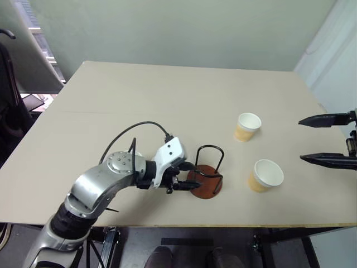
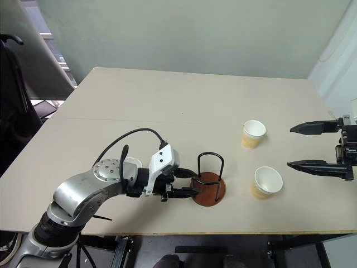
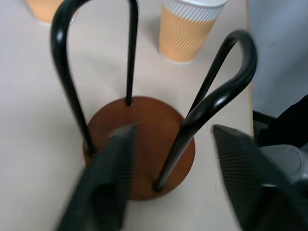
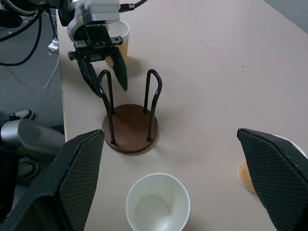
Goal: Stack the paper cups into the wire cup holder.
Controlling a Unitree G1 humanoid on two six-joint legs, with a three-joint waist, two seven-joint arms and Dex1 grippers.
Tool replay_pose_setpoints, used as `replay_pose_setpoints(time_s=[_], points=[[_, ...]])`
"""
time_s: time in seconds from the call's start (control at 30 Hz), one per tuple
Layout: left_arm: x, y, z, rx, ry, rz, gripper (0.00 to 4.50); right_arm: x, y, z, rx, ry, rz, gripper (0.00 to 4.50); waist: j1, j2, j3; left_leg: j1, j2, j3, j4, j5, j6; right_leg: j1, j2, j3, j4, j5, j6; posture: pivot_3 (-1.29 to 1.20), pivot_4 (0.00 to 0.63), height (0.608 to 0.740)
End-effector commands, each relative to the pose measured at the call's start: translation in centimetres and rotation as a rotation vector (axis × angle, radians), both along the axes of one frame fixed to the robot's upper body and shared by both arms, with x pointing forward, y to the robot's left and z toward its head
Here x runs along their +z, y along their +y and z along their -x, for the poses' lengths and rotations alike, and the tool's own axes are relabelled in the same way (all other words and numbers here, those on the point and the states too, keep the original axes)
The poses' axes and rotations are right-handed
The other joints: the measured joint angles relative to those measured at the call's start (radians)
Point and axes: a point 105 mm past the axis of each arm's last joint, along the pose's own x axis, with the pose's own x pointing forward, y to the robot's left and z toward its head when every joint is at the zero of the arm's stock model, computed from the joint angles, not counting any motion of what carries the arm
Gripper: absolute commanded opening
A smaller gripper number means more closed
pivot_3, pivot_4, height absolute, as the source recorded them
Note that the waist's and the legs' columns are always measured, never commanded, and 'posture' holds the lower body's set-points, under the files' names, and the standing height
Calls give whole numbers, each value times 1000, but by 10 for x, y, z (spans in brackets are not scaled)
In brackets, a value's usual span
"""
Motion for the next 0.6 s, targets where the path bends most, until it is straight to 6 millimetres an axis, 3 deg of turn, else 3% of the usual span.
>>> replay_pose_setpoints(time_s=[0.03, 0.2, 0.33, 0.6], points=[[17, 3, -3, -16, -70, 49, 4076, 2, 2, 3, 17, -8, 14, 4500, 0, 0, 0, 0, 0, 0, 0, 0, 0, 0, 0, 0, 0, 0, 0, 0, 150, 740], [54, 20, 0, -68, -148, 130, 4076, -20, 4, 4, 41, 45, 105, 4500, 0, 0, 0, 0, 0, 0, -1, 0, 0, 0, 1, 0, 0, 0, -1, 0, 150, 740], [72, 44, 15, -134, -144, 103, 4076, -48, 4, 5, 68, 89, 242, 4500, -2, 0, 0, 0, 1, 0, -2, -1, 0, -1, 1, 0, 0, -1, -2, 0, 150, 740], [95, 94, 41, -130, -170, 72, 4076, -81, 18, 8, 157, 140, 354, 4500, -10, 0, 0, 0, 2, -1, -4, -2, 0, -3, 1, 0, 0, -3, -5, 0, 150, 740]])
